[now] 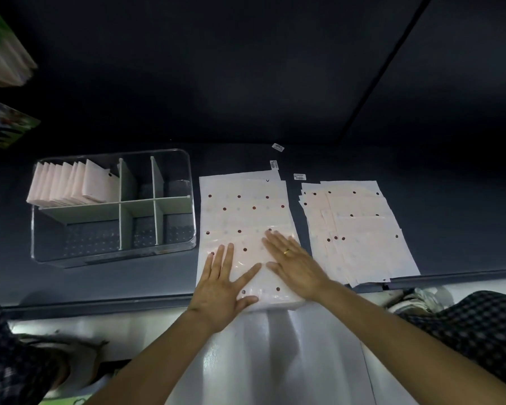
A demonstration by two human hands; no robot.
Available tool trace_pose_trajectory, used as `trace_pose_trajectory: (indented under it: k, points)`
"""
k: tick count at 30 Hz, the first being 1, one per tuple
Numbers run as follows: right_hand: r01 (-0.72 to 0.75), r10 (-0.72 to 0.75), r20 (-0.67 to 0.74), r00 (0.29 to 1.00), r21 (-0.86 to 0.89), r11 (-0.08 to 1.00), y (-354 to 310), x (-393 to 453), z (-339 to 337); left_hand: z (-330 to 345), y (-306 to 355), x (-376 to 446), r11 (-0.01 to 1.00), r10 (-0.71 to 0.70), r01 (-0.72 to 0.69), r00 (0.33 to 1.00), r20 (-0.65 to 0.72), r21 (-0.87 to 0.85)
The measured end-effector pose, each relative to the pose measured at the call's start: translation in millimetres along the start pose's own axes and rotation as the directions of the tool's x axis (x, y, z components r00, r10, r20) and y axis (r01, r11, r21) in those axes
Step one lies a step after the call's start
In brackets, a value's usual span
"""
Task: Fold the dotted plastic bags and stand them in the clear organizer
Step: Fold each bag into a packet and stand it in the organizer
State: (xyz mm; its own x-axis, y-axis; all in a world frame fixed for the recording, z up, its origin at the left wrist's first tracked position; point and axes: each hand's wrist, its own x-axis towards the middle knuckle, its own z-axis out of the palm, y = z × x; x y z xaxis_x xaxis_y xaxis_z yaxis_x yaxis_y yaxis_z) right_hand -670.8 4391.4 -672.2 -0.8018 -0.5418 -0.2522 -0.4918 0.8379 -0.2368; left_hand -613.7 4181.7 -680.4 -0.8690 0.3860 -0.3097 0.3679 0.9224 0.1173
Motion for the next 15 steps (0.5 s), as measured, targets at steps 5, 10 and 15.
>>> trace_pose_trajectory:
  k: [5,10,15]
  points:
    - [-0.108,0.107,0.032,0.994,0.007,0.994,22,3,-28,-11,-3,0,0.998,0.005,-0.002,0.999,0.038,-0.055]
    - [-0.219,0.215,0.063,0.975,0.062,0.974,11,36,-53,-25,4,3,0.995,-0.02,0.027,0.996,0.082,-0.094]
    - [-0.284,0.264,0.262,0.928,0.041,0.958,14,51,-65,-34,6,11,0.994,-0.027,0.035,0.996,0.082,-0.104]
